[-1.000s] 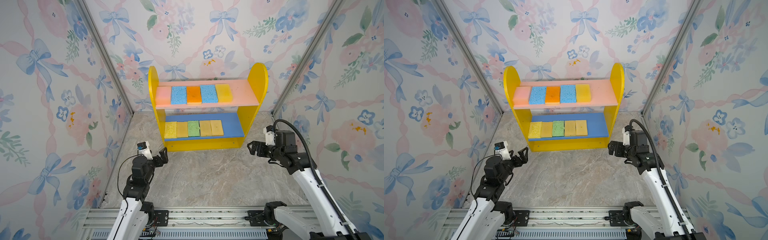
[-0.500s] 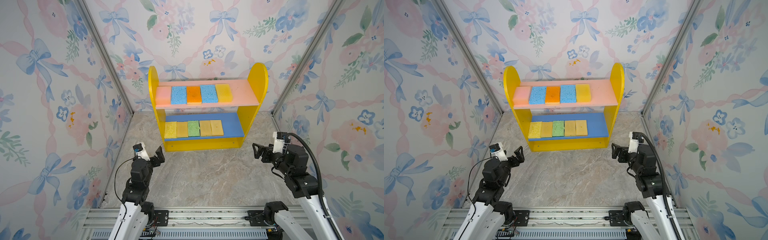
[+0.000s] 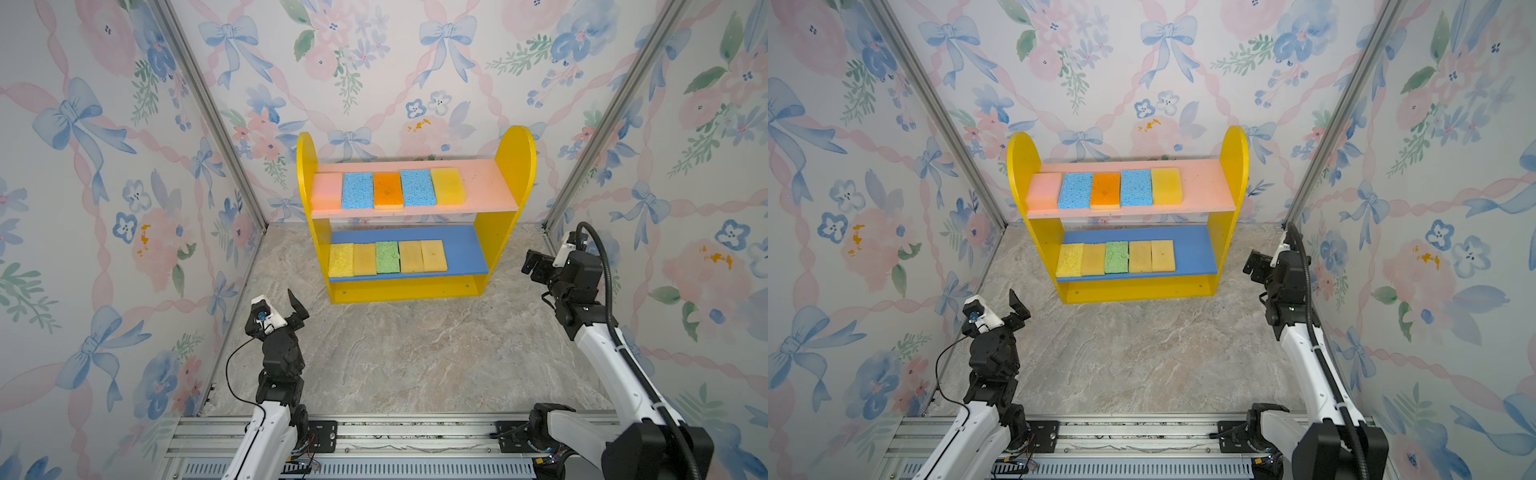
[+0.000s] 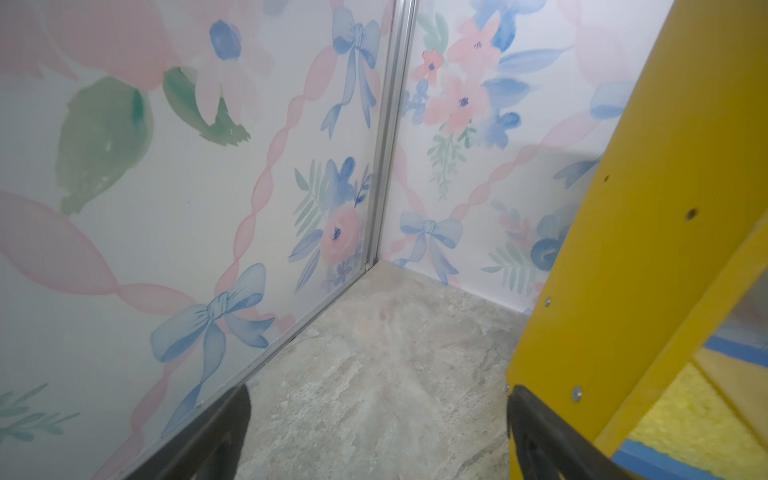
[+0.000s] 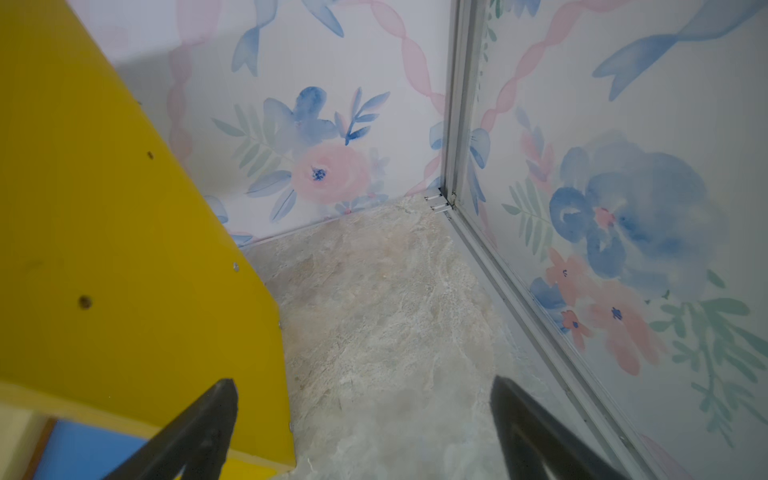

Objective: Place and organize the cleaning sponges onto the shelf

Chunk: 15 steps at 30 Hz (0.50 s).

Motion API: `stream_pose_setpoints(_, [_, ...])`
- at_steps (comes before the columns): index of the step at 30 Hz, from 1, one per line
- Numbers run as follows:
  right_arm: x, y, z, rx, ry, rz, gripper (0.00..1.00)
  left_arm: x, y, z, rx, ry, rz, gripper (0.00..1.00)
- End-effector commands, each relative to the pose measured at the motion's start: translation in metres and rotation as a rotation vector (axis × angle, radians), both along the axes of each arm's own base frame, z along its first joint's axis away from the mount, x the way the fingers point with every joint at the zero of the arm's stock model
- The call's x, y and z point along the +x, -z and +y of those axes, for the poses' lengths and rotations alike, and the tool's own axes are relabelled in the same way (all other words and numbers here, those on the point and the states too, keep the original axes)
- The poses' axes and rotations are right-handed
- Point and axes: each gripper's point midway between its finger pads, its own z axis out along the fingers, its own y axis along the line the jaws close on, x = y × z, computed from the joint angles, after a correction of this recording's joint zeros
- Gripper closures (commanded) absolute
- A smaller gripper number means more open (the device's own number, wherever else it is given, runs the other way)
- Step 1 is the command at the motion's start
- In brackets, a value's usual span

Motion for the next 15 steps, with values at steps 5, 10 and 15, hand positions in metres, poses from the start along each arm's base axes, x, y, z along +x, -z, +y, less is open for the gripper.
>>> stream_pose_setpoints(5, [0.048,-0.047,-0.043,-0.018,0.069,-0.088,0.03,0.061,-0.051,0.024,-0.033,-0.039,-0.048,0.02])
stream_pose_setpoints(10, [0.065,-0.038,-0.051,0.018,0.067,0.0,0.03,0.104,-0.068,0.045,-0.074,-0.046,-0.019,0.02])
stream_pose_setpoints(15, [0.077,0.006,-0.052,0.052,0.041,0.078,0.03,0.113,-0.027,0.049,-0.108,-0.045,0.074,0.02])
